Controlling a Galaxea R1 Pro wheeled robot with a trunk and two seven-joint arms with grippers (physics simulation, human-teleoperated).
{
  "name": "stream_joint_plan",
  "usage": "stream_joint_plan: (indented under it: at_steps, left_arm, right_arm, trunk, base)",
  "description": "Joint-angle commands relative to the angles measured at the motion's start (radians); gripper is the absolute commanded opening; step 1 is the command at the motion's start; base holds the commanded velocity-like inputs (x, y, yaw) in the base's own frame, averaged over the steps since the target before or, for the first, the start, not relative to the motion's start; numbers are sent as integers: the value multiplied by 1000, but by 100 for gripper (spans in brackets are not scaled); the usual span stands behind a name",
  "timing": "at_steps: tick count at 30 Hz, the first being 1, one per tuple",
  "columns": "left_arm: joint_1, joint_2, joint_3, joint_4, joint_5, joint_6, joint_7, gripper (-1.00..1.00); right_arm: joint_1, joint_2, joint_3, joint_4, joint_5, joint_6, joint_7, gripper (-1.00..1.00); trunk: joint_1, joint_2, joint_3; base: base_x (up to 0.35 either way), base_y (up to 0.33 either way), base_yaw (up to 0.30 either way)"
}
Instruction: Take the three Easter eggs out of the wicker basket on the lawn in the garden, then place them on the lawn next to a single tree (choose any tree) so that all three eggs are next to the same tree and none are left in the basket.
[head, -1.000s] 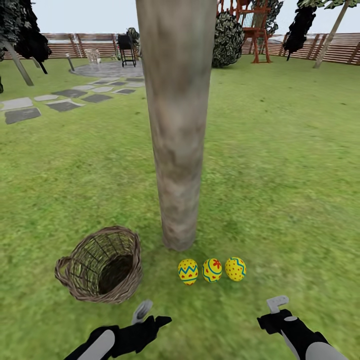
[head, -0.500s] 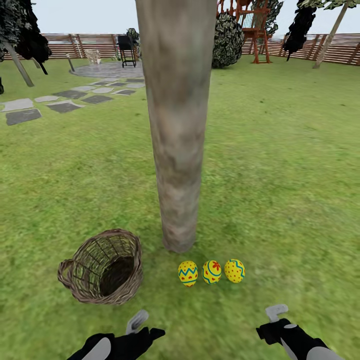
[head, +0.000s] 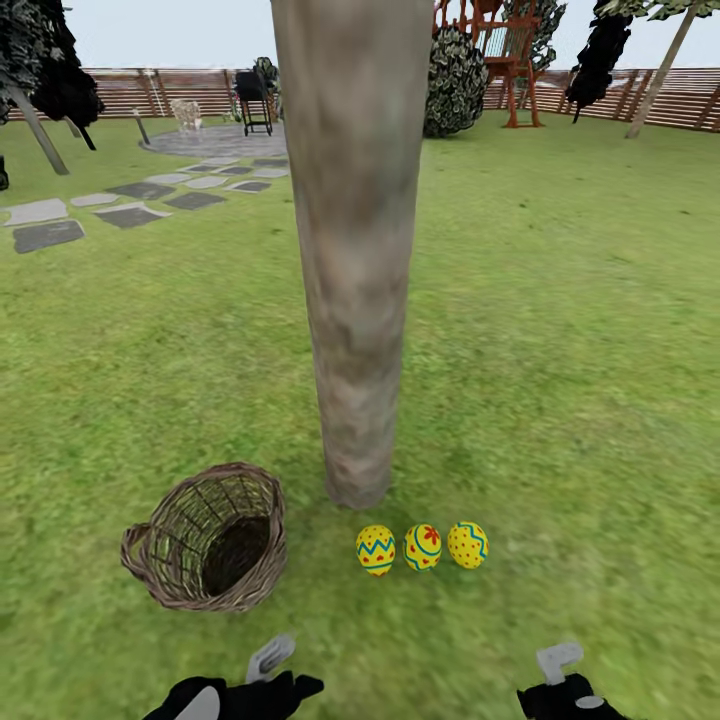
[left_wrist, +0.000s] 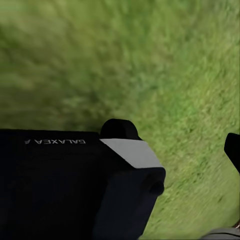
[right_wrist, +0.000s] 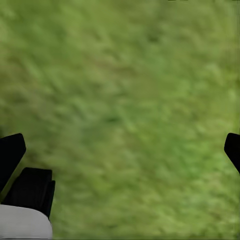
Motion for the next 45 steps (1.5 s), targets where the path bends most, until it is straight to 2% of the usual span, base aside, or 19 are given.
stream_joint_plan:
  at_steps: [1, 5, 10, 13, 19, 26, 29, 31, 34, 42, 45]
  left_arm:
    - [-1, 1, -4, 0, 1, 1, -1, 100]
    - [-1, -1, -5, 10, -7, 1, 13, 100]
    - [-1, -42, -3, 67, -41, -1, 149, 100]
    - [-1, -56, -4, 96, -46, -2, 192, 100]
    - [-1, -62, -4, 162, -48, -14, 206, 100]
    - [-1, -62, -5, 178, -48, -50, 213, 100]
    - [-1, -62, -4, 178, -48, -52, 251, 100]
    - [-1, -63, -3, 178, -49, -53, 305, 100]
    - [-1, -63, -2, 178, -50, -53, 327, 100]
    - [-1, -64, -2, 184, -49, -54, 336, 100]
    - [-1, -74, -5, 220, -52, -70, 337, 100]
  right_arm:
    - [1, -1, -9, 1, 6, -6, 4, 100]
    - [7, -3, -10, 12, 6, -9, 3, 100]
    - [35, -1, -9, 55, 6, -10, 2, 100]
    - [51, 3, -8, 65, 7, -9, 3, 100]
    - [66, 4, -8, 71, 6, -10, 3, 100]
    - [69, 3, -8, 71, 6, -10, 4, 100]
    - [70, 3, -8, 71, 7, -10, 4, 100]
    - [70, 4, -8, 70, 7, -10, 3, 100]
    - [70, 4, -8, 70, 7, -10, 3, 100]
    - [70, 5, -8, 70, 7, -10, 4, 100]
    - [70, 6, -8, 70, 6, -10, 4, 100]
  trunk:
    - [-4, 7, 3]
    - [-19, 35, 15]
    - [-39, 70, 31]
    - [-50, 91, 40]
    - [-73, 133, 59]
    - [-100, 182, 81]
    - [-111, 203, 90]
    - [-119, 217, 97]
    - [-131, 238, 106]
    - [-161, 294, 131]
    - [-173, 315, 140]
  base:
    - [0, 0, 0]
    - [0, 0, 0]
    - [0, 0, 0]
    - [0, 0, 0]
    - [0, 0, 0]
    - [0, 0, 0]
    - [0, 0, 0]
    - [0, 0, 0]
    - [0, 0, 0]
    - [0, 0, 0]
    - [0, 0, 0]
